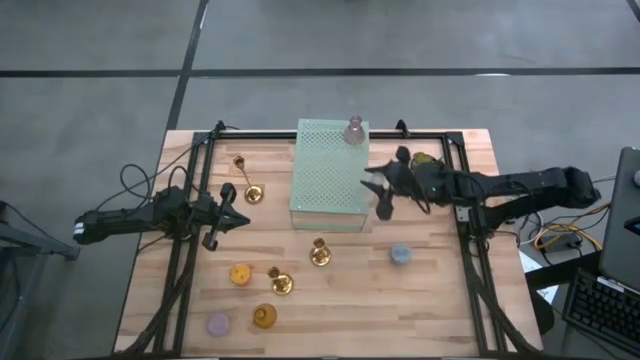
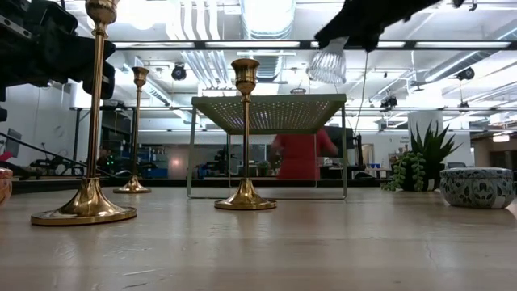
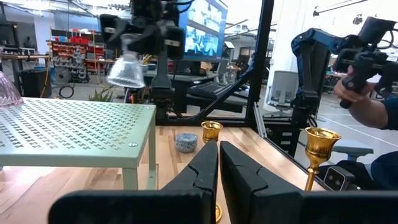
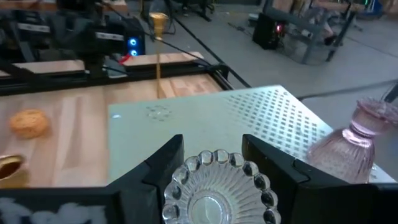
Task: Stock candles on shelf
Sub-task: Put the transparent candle vase and align it with the other pink candle vase on the shelf, then put the yellow candle vase and aligned it with the other transparent candle vase on the shelf
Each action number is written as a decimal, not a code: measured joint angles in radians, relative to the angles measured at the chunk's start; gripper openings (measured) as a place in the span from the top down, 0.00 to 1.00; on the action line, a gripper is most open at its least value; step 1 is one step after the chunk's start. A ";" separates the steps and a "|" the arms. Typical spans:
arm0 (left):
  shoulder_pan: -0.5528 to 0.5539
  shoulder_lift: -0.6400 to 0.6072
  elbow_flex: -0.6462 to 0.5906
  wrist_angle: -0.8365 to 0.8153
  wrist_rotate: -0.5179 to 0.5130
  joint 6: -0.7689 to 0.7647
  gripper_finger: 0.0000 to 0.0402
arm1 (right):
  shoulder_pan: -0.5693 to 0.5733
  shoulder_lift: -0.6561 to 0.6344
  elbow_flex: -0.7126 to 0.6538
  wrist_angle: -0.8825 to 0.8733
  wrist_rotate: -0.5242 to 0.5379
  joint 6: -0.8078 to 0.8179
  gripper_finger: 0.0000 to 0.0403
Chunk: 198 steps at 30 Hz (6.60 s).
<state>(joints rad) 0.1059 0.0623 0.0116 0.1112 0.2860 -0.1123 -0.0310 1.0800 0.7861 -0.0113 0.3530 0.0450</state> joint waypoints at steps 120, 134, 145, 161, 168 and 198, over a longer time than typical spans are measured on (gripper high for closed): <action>0.000 0.001 0.000 -0.001 0.000 0.000 0.95 | 0.359 0.329 0.326 -0.159 -0.199 -0.047 0.40; 0.000 0.004 0.000 -0.003 0.000 0.000 0.95 | 0.517 0.685 0.352 0.260 -0.197 0.089 0.40; 0.000 0.005 0.000 -0.011 0.000 0.000 0.95 | 0.517 0.964 0.517 0.426 -0.188 0.128 0.31; 0.000 0.006 0.000 -0.026 0.000 0.000 0.95 | 0.517 1.235 0.777 0.420 -0.055 0.241 0.12; 0.000 0.006 0.000 -0.032 0.000 0.000 0.95 | 0.518 1.335 0.905 0.416 -0.018 0.281 0.11; 0.000 0.006 0.000 -0.045 0.000 0.000 0.95 | 0.517 1.459 1.004 0.456 0.092 0.304 0.13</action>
<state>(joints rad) 0.1058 0.0681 0.0115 0.0666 0.2861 -0.1123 0.4862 2.5393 1.7905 0.4445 0.4450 0.3494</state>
